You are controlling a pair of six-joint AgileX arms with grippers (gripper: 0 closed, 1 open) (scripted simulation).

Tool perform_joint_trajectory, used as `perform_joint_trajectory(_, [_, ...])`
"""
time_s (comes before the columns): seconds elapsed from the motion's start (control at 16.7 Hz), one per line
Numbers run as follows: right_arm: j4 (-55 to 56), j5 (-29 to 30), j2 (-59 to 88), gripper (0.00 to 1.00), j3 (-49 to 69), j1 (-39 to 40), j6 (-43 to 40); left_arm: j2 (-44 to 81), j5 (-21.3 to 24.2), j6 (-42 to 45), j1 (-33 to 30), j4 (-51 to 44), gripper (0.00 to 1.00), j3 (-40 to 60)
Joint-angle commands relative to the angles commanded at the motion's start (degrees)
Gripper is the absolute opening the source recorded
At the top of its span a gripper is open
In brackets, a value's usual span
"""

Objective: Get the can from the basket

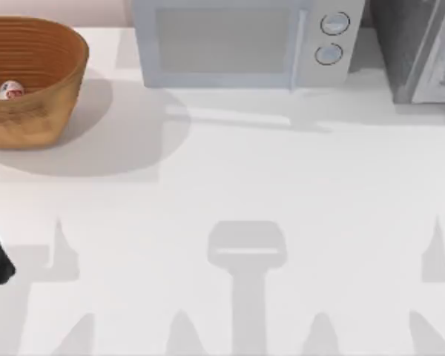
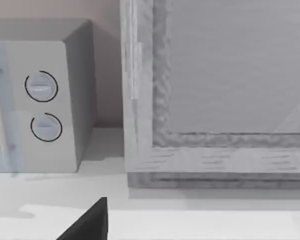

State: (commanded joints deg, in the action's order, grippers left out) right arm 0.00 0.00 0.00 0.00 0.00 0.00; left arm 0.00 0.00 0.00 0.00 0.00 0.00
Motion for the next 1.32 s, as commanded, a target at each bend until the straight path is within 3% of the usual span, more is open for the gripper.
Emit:
perform_joint_trajectory(0.3, [0.00, 0.00, 0.00, 1.00, 0.00, 0.00, 0.00, 2.65, 1.13, 0.46, -1.04, -1.22, 1.00, 3.05])
perform_joint_trajectory(0.6, [0.00, 0.00, 0.00, 1.00, 0.00, 0.00, 0.00, 17.91, 4.06, 0.89, -3.28, -8.95, 1.00, 19.42])
perform_joint_trajectory(1.08, [0.00, 0.00, 0.00, 1.00, 0.00, 0.00, 0.00, 68.15, 3.16, -0.76, 0.39, -31.06, 1.00, 63.98])
perform_joint_trajectory(1.32, [0.00, 0.00, 0.00, 1.00, 0.00, 0.00, 0.00, 90.44, 2.00, -0.31, 2.74, -40.69, 1.00, 80.57])
